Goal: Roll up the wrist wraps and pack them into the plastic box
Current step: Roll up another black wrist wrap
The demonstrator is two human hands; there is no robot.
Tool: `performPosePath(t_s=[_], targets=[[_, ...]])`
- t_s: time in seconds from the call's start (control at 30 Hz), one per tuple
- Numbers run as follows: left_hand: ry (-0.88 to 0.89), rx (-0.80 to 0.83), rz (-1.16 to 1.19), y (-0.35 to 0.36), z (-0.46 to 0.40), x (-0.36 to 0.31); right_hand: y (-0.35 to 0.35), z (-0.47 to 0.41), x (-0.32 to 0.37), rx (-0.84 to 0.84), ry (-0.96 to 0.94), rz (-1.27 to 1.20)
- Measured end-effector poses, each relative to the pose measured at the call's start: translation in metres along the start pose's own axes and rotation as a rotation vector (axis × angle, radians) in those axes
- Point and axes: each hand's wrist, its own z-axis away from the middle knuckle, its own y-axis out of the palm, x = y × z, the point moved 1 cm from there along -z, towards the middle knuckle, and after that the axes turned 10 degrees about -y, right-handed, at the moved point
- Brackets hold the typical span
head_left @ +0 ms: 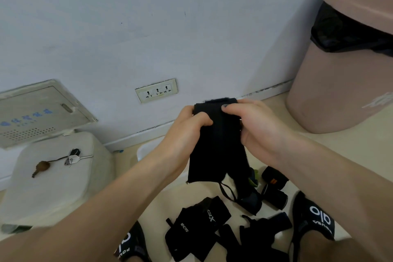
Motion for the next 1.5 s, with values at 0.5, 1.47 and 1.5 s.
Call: performPosePath(t_s=[0.5,1.47,1.5], targets=[[-0.017,0.039,0.221,-0.001,-0.001,-0.01,0.005,0.008,0.003,0.023,-0.03,0.292],[0.624,-0.058,-0.401,-0.025,0.005,-0.019,-0.011,0.003,0.03,0.043,-0.078,-0.072],[0.645,-0.064,-0.431,-0.026,0.005,-0.02,-0.012,0.002,0.03,0.043,-0.073,-0.075]])
